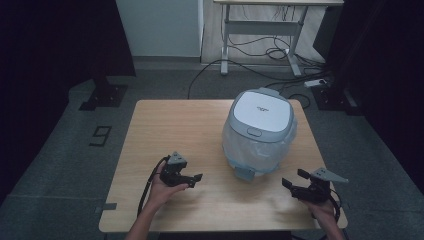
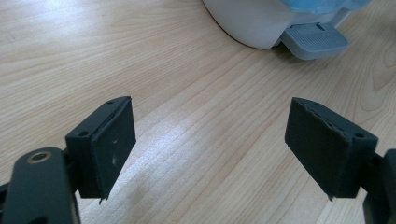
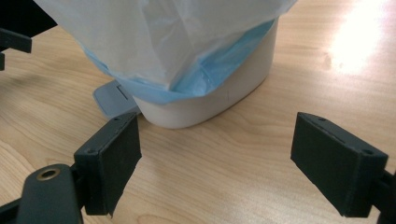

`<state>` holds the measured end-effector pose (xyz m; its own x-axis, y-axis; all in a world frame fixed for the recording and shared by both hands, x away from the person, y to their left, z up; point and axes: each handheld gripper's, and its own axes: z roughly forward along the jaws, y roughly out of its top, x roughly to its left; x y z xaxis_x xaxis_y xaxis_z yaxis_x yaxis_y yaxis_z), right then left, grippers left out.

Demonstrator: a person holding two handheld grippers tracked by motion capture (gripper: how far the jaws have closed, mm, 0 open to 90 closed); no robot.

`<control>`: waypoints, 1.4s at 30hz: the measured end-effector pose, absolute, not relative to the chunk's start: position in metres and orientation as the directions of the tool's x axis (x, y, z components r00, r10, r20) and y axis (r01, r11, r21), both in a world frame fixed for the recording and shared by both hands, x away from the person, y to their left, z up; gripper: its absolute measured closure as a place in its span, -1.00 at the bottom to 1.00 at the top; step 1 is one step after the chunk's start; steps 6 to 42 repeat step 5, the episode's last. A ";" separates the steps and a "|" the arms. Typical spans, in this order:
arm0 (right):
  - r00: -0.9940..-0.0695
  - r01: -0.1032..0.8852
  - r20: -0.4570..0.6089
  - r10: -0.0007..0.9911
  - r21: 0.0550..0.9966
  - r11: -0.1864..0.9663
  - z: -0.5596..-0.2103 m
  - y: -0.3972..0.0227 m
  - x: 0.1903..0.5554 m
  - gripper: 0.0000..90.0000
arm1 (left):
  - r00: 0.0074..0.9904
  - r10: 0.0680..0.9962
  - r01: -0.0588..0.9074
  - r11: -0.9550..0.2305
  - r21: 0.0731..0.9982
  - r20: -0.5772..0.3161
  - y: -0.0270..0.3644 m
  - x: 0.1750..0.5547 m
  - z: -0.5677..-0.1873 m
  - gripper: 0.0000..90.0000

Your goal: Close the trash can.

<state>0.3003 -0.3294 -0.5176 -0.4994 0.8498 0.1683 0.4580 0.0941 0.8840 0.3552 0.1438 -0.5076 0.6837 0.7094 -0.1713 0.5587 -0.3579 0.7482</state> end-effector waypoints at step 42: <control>-0.500 0.456 0.162 0.851 0.884 0.100 -0.520 -0.329 0.300 -0.66 | 0.683 0.710 0.560 -0.358 0.747 -0.171 0.144 0.356 -0.508 -0.64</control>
